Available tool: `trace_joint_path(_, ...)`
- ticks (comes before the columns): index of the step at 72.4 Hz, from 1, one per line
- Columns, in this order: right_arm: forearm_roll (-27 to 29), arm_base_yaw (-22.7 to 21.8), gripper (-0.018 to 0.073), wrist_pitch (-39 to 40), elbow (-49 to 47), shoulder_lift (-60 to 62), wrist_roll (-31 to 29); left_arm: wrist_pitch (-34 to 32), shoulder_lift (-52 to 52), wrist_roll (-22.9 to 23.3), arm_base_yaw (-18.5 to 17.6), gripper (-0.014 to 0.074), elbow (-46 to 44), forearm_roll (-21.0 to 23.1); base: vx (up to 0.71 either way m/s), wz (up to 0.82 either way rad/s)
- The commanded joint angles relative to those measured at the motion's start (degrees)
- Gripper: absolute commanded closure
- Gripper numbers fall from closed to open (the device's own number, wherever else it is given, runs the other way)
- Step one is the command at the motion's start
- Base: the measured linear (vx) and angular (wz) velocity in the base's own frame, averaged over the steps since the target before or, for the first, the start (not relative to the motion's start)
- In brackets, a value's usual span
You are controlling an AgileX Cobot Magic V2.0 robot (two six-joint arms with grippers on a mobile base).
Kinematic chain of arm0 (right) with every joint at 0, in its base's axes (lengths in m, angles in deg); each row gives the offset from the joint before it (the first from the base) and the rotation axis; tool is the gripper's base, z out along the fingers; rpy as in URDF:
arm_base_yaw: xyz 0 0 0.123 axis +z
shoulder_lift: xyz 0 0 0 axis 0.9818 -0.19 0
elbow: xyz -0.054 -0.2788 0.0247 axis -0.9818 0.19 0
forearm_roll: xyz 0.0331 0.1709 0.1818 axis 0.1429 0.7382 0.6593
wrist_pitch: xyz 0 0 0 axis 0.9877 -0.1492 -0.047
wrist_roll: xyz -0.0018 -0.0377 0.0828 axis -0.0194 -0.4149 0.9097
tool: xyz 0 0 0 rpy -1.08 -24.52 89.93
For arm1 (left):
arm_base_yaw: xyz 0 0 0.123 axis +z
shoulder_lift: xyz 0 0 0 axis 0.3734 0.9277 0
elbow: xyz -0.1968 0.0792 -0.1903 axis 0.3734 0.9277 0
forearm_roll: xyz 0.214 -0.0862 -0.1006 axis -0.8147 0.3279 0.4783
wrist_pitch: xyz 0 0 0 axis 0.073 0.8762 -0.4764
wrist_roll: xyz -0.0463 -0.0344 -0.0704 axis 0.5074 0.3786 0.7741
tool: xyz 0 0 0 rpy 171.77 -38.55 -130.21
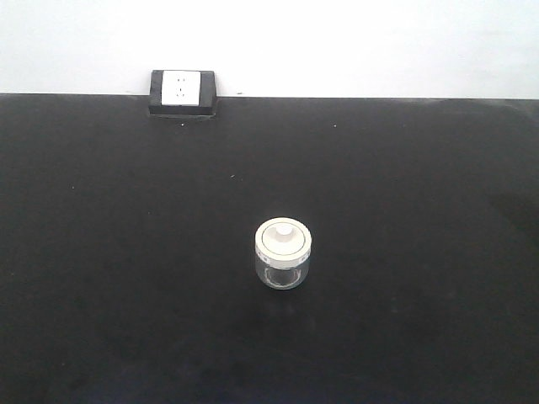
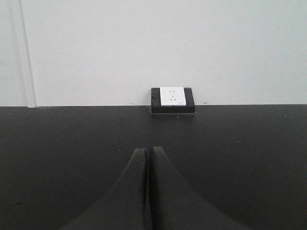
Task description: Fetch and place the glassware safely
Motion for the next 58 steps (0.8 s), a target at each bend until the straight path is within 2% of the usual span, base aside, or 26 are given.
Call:
trace_joint_path(1,-0.62,-0.41,0.0567,4.16,1.03,0.62,-0.15,-4.01,-0.91,0.61,-0.82,0.0603,1.77,0.0,0.0,0.0)
trace_joint_path(20,-0.62,-0.41,0.0567,4.16,1.03,0.62,-0.15,-4.01,-0.91,0.56,-2.5,0.0603,1.81,1.44,0.0,0.0)
trace_joint_path(58,-0.62,-0.41,0.0567,4.16,1.03,0.62,-0.15,-4.01,-0.91,0.61,-2.5,0.0603,1.81,1.59,0.0,0.0)
